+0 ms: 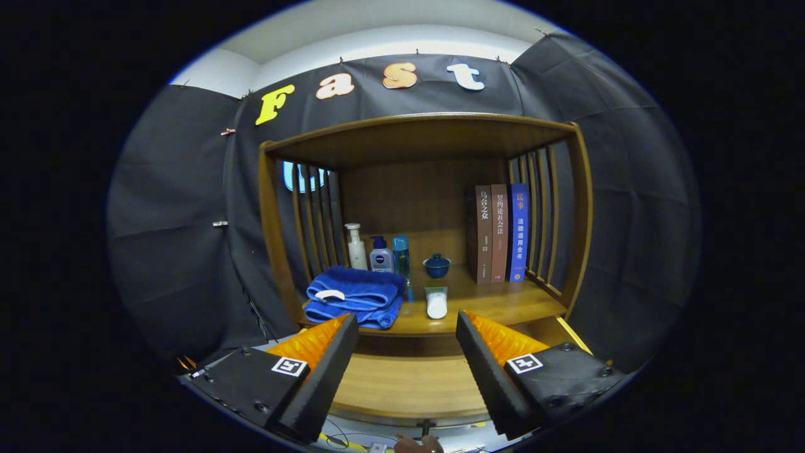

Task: Pull open the drawer, take out the items inside it, and place them on the countertop above the cabinet.

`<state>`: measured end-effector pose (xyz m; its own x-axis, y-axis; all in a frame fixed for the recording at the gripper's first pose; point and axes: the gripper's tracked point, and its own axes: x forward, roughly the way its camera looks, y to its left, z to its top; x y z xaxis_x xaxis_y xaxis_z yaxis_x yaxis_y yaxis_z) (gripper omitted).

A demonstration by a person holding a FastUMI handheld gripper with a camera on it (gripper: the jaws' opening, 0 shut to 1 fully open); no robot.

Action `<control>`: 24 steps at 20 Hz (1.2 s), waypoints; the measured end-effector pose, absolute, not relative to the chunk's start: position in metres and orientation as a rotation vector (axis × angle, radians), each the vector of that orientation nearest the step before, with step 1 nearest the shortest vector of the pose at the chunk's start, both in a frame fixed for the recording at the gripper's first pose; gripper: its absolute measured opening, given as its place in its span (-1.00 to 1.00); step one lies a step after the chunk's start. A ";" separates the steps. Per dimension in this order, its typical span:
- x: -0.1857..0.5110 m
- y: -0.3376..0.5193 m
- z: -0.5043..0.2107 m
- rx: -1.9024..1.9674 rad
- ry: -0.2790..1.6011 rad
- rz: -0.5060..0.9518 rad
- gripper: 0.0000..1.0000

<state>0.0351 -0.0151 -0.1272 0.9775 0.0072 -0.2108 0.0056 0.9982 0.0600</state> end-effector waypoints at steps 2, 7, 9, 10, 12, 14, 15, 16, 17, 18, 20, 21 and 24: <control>0.010 -0.019 -0.149 0.071 0.213 -0.019 0.99; -0.023 -0.032 -0.213 0.099 0.276 -0.068 0.99; -0.027 -0.030 -0.237 0.111 0.320 -0.068 0.99; -0.029 -0.030 -0.247 0.110 0.340 -0.067 1.00; -0.030 -0.029 -0.263 0.110 0.357 -0.064 1.00; -0.030 -0.031 -0.280 0.104 0.382 -0.074 1.00; -0.032 -0.033 -0.288 0.104 0.397 -0.078 1.00; -0.029 -0.033 -0.292 0.105 0.408 -0.085 1.00; -0.027 -0.034 -0.296 0.110 0.415 -0.089 1.00; -0.025 -0.036 -0.299 0.114 0.421 -0.094 1.00; -0.018 -0.038 -0.303 0.116 0.428 -0.098 1.00; -0.021 -0.038 -0.303 0.112 0.429 -0.104 1.00; -0.015 -0.039 -0.304 0.088 0.413 -0.110 1.00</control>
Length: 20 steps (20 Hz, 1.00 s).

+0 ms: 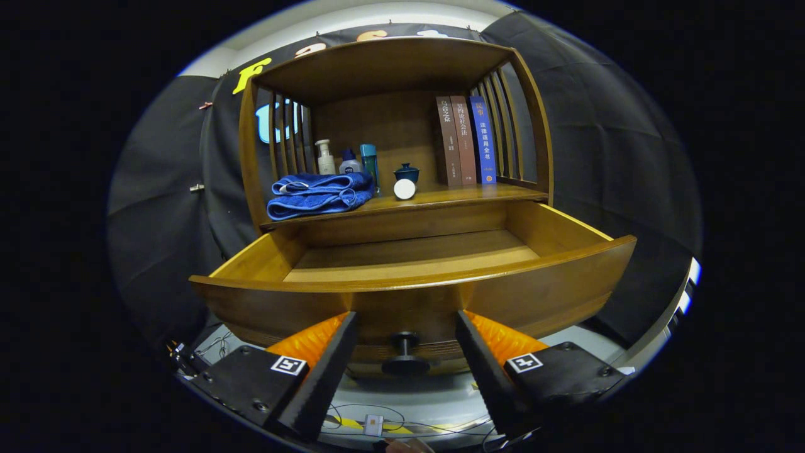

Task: Pull open the drawer, take out the items inside it, and place them on the countertop above the cabinet.

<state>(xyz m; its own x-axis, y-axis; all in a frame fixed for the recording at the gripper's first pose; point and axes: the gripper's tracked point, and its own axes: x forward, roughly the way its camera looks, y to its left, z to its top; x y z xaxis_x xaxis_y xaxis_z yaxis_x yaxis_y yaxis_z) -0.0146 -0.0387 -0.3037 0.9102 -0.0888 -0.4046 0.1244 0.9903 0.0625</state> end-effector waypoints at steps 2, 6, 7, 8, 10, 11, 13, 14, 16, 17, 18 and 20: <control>-0.011 -0.039 -0.304 0.095 0.423 -0.110 0.99; 0.010 -0.040 -0.305 0.108 0.430 -0.101 0.99; 0.017 -0.041 -0.305 0.106 0.431 -0.101 0.99; 0.026 -0.041 -0.302 0.106 0.421 -0.104 0.99; 0.043 -0.041 -0.305 0.111 0.428 -0.106 1.00; 0.053 -0.041 -0.306 0.116 0.420 -0.106 0.99; 0.070 -0.043 -0.308 0.116 0.427 -0.106 0.99; 0.078 -0.044 -0.306 0.119 0.422 -0.105 0.99; 0.095 -0.046 -0.310 0.122 0.420 -0.104 1.00; 0.103 -0.046 -0.310 0.121 0.419 -0.104 0.99; 0.109 -0.047 -0.311 0.122 0.417 -0.104 0.99; 0.123 -0.049 -0.313 0.126 0.410 -0.102 0.99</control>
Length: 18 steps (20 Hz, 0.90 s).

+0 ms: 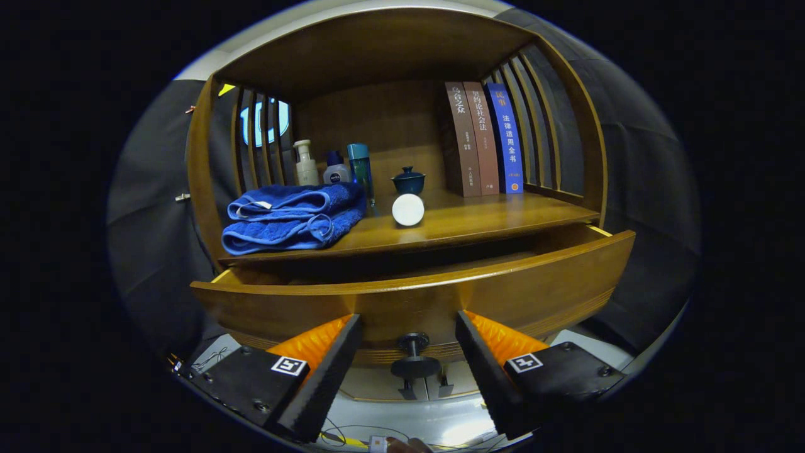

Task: Pull open the drawer, take out the items inside it, and place them on the countertop above the cabinet.

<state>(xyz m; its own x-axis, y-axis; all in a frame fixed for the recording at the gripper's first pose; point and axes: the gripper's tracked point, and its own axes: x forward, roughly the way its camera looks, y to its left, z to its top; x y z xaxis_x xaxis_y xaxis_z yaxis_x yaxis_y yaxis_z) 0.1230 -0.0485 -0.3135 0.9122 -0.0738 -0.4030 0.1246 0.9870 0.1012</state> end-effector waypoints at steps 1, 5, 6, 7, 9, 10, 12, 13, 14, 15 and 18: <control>0.129 -0.049 -0.314 0.127 0.409 -0.101 0.99; 0.146 -0.052 -0.317 0.126 0.408 -0.097 0.99; 0.152 -0.053 -0.319 0.124 0.409 -0.096 1.00; 0.156 -0.054 -0.320 0.125 0.408 -0.096 1.00; 0.163 -0.055 -0.320 0.131 0.411 -0.098 0.99; 0.165 -0.055 -0.320 0.134 0.414 -0.100 0.99; 0.167 -0.055 -0.321 0.129 0.411 -0.104 1.00; 0.167 -0.056 -0.321 0.123 0.412 -0.104 1.00; 0.167 -0.056 -0.321 0.120 0.412 -0.104 1.00; 0.167 -0.056 -0.321 0.118 0.411 -0.105 1.00; 0.166 -0.057 -0.318 0.125 0.414 -0.100 1.00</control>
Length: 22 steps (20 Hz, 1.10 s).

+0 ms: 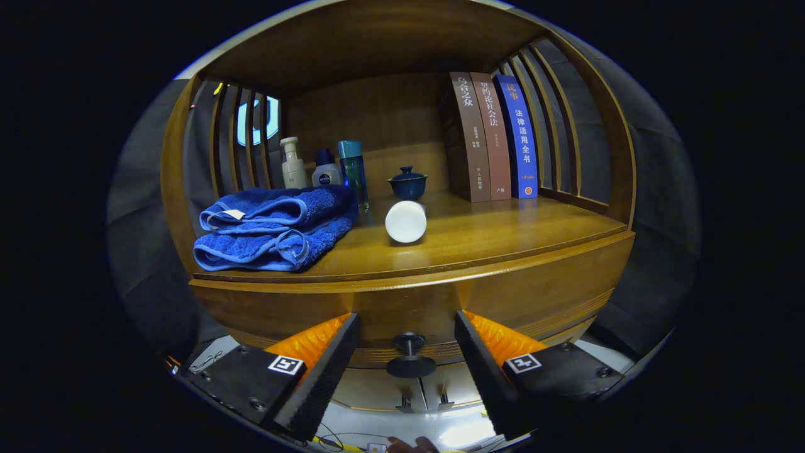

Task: Pull open the drawer, take out the items inside it, and place them on the countertop above the cabinet.

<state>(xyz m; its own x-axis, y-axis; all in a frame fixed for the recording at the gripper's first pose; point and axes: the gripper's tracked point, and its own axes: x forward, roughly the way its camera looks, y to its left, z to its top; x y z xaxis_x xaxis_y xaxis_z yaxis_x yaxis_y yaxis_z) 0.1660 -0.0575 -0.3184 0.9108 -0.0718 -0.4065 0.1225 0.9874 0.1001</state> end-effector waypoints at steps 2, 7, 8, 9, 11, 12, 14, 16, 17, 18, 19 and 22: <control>0.164 -0.062 -0.309 0.122 0.400 -0.107 1.00; 0.146 -0.064 -0.287 0.106 0.385 -0.097 1.00; 0.139 -0.062 -0.281 0.111 0.381 -0.093 1.00; 0.135 -0.061 -0.272 0.113 0.372 -0.090 1.00; 0.126 -0.059 -0.253 0.104 0.354 -0.086 1.00; 0.121 -0.059 -0.243 0.095 0.352 -0.089 0.99; 0.110 -0.055 -0.221 0.086 0.339 -0.083 0.99; 0.100 -0.049 -0.193 0.078 0.296 -0.071 1.00; 0.093 -0.046 -0.179 0.068 0.271 -0.064 0.99; 0.086 -0.042 -0.165 0.055 0.249 -0.059 0.99; 0.079 -0.039 -0.155 0.045 0.234 -0.056 0.99; 0.061 -0.031 -0.125 0.027 0.188 -0.049 0.99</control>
